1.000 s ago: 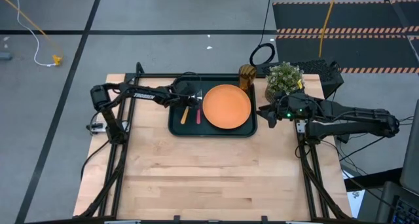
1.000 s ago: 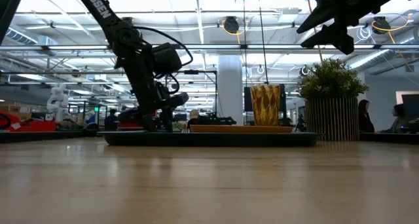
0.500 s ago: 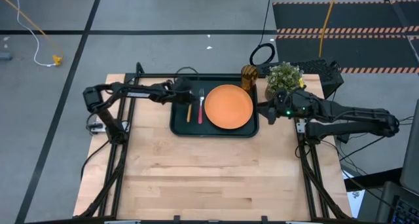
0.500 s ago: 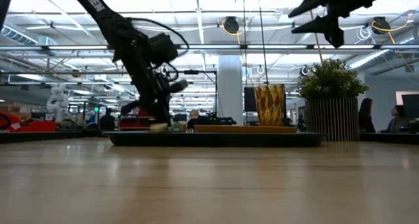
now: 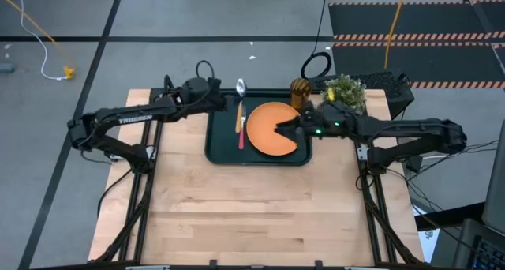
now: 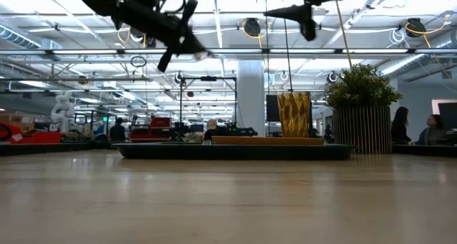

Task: Pick and place plate/cup/fork/spoon on tray
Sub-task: Put the orange spoon to the left of the pink fork on the black tray

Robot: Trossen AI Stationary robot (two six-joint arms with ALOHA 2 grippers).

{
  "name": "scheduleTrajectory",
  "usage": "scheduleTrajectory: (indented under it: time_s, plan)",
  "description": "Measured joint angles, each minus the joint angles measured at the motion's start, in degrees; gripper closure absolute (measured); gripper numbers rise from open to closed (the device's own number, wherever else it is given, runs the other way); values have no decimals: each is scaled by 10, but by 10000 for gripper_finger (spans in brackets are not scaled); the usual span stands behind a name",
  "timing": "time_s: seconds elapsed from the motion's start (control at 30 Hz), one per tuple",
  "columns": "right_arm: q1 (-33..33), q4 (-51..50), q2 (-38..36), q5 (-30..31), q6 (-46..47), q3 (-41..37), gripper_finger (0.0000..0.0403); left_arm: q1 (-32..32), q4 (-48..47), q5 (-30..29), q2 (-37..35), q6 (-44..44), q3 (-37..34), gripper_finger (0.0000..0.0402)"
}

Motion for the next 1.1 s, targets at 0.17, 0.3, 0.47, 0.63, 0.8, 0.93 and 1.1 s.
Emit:
scheduleTrajectory:
  time_s: [0.17, 0.3, 0.47, 0.63, 0.8, 0.93, 1.1]
  plan:
    - [0, -22, 86, 7, -79, 92, 209, -31, 103, -12, -2, -16, 0, 398]
    - [-8, -23, 137, 7, -96, 125, 171, -65, 155, -62, 0, -16, 0, 398]
    - [-15, 24, 170, 4, -78, 126, 125, -96, 201, -84, 0, -2, 0, 398]
    - [-21, 100, 194, -41, -67, 126, 121, -116, 213, -110, 0, 11, 0, 399]
    - [-21, 109, 202, -40, -57, 126, 165, -122, 235, -112, 0, 11, 0, 398]
    - [-21, 117, 201, -47, -49, 126, 237, -122, 241, -116, 0, 11, 0, 397]
    - [-31, 129, 201, -83, -20, 126, 359, -123, 265, -114, 0, 17, 0, 397]
